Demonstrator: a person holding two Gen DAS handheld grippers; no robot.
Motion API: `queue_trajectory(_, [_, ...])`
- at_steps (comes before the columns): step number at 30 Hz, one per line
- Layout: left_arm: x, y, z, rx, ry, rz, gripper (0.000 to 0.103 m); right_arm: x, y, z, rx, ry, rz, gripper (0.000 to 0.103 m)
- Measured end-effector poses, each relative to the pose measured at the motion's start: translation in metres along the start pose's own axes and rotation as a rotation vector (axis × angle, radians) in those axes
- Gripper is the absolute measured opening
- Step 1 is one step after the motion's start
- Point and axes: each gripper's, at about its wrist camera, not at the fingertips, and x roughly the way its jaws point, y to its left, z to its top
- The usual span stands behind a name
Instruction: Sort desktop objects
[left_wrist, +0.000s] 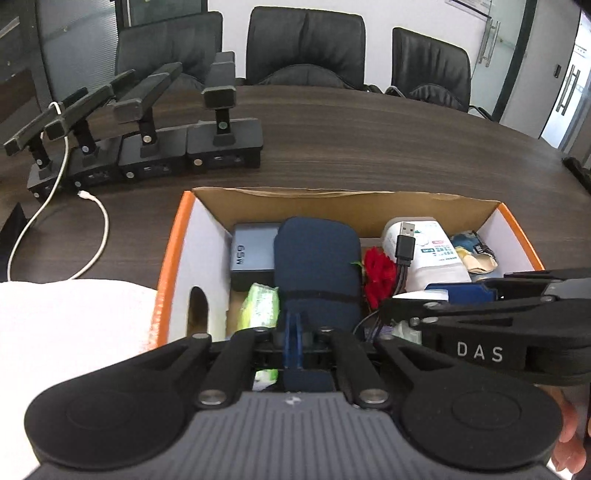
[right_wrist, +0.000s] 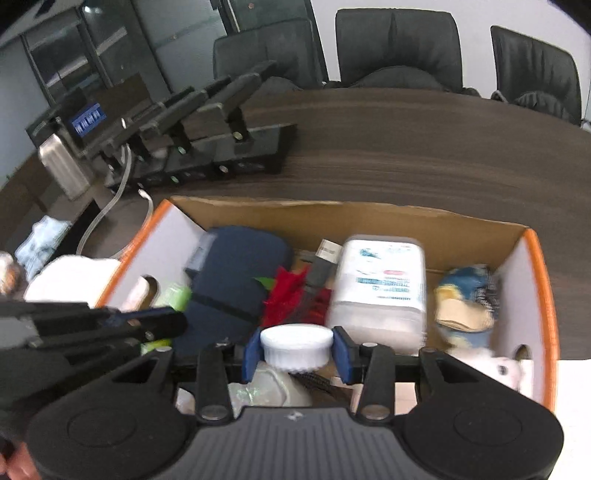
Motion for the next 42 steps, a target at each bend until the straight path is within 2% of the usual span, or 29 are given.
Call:
queue_trajectory(1, [-0.001,0.001,0.0,-0.004,0.0,0.009,0.006,0.001,0.002,0.001,0.001,0.01,0.007,0.066])
queue_trajectory(3, [-0.004,0.005,-0.001,-0.007,0.006,0.01,0.009,-0.003,0.008,0.002,-0.001,0.014,-0.06,0.068])
queue_trajectory(5, [-0.008,0.008,-0.001,-0.02,0.019,0.012,0.027,-0.01,0.012,0.001,-0.017,0.018,-0.11,0.068])
queue_trajectory(6, [-0.01,0.01,-0.001,-0.028,0.03,0.01,0.052,-0.015,0.011,0.001,-0.018,0.02,-0.127,0.068])
queue_trajectory(7, [-0.013,0.01,-0.002,-0.034,0.044,0.003,0.068,-0.02,0.01,0.0,-0.016,0.025,-0.138,0.068])
queue_trajectory(9, [-0.02,0.009,-0.005,-0.032,0.038,0.004,0.07,-0.031,0.007,-0.002,-0.001,0.032,-0.165,0.068])
queue_trajectory(10, [-0.025,0.008,-0.007,-0.033,0.032,0.015,0.074,-0.038,0.005,-0.003,0.003,0.029,-0.177,0.07])
queue_trajectory(13, [-0.037,0.003,-0.015,-0.038,0.017,0.035,0.095,-0.057,-0.002,-0.013,0.017,0.007,-0.216,0.078])
queue_trajectory(17, [-0.059,-0.006,-0.034,-0.017,-0.045,0.036,0.102,-0.08,-0.006,-0.036,0.018,-0.043,-0.264,0.078])
queue_trajectory(21, [-0.094,-0.019,-0.069,-0.003,-0.219,0.049,0.103,-0.103,0.001,-0.074,0.002,-0.134,-0.266,0.082])
queue_trajectory(26, [-0.122,-0.028,-0.114,-0.003,-0.305,0.035,0.103,-0.13,0.016,-0.13,-0.091,-0.281,-0.28,0.085])
queue_trajectory(28, [-0.132,-0.032,-0.136,0.002,-0.345,0.044,0.103,-0.141,0.024,-0.152,-0.1,-0.314,-0.268,0.085])
queue_trajectory(30, [-0.141,-0.035,-0.157,0.012,-0.371,0.035,0.103,-0.152,0.031,-0.174,-0.096,-0.349,-0.234,0.086])
queue_trajectory(34, [-0.157,-0.033,-0.198,-0.005,-0.393,0.026,0.103,-0.169,0.042,-0.217,-0.091,-0.386,-0.219,0.087])
queue_trajectory(38, [-0.172,-0.031,-0.242,-0.008,-0.409,0.029,0.103,-0.179,0.048,-0.261,-0.068,-0.379,-0.168,0.087])
queue_trajectory(42, [-0.185,-0.031,-0.286,0.006,-0.431,0.039,0.103,-0.187,0.062,-0.301,-0.083,-0.38,-0.164,0.087])
